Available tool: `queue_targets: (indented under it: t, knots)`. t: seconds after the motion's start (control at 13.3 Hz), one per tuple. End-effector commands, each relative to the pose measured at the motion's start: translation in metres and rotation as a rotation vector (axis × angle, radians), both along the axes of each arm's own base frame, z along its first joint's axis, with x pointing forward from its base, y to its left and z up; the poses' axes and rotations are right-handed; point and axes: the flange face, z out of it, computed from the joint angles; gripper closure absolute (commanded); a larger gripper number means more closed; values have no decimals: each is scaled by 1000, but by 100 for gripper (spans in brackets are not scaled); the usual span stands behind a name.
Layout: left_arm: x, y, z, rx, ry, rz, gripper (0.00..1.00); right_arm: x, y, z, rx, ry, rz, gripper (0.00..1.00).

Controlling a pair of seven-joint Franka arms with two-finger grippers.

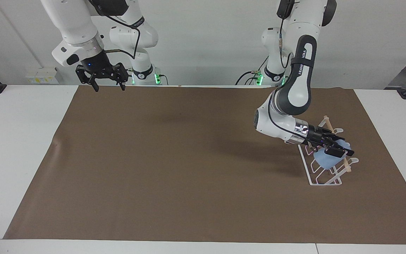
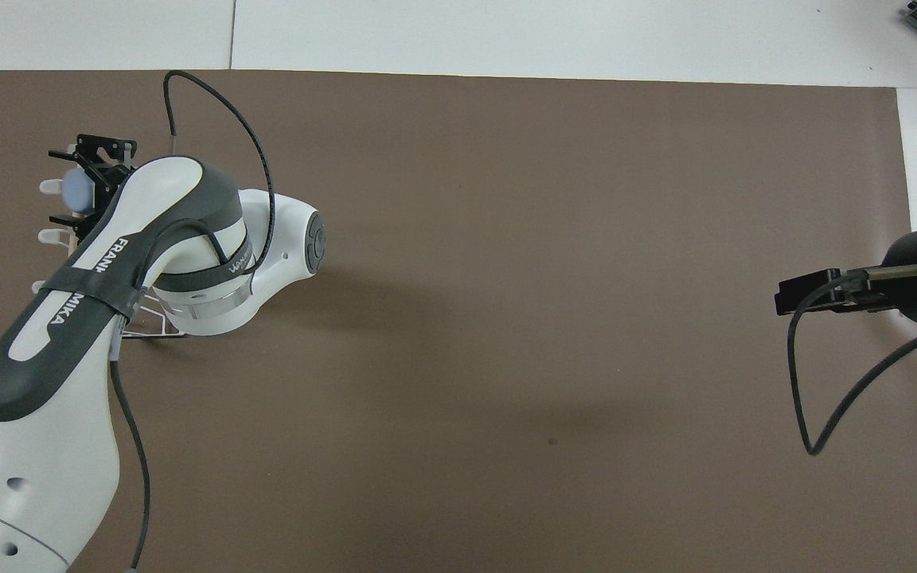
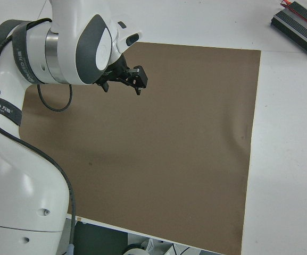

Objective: Hang cup on cup holder
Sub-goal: 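Hang the cup on the rack peg with the left gripper, then open the left gripper and withdraw it from the rack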

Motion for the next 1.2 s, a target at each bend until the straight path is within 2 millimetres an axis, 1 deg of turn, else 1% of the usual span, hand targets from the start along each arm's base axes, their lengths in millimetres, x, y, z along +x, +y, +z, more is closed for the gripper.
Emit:
queue_targets:
  t: [0.0,0.07,0.3,0.37,0.52,0.67,0.75,0.9,0.97,1.05,1.12]
  knots:
    - [-5,-1,7,6,-24,-18,10,-1,-4,4,-16,-3,-16,0]
    - [-5,-2,7,7,-25,-18,10,-1,-8,5,-13,-7,-24,0]
    - [-5,-5,13,-4,-27,-8,0,-1,-8,4,-6,-3,-30,0]
    - [-7,-6,23,-24,-37,-3,0,-1,-7,6,2,-8,-30,0]
    - [-16,-9,50,-128,-56,24,0,-4,-6,3,1,14,-25,0]
    - [-29,-13,85,-274,-80,55,0,-4,-7,4,2,11,-28,0]
    - [-37,-14,97,-338,-87,86,0,-4,-7,4,2,11,-28,0]
    - [-52,-15,115,-489,-94,175,0,-4,-6,4,2,11,-27,0]
    - [-56,-13,121,-567,-93,226,0,-4,-6,4,2,11,-27,0]
    - [-61,-11,132,-658,-107,278,0,-4,-7,4,2,11,-28,0]
    - [-64,-5,139,-718,-119,319,0,-4,-7,4,2,11,-28,0]
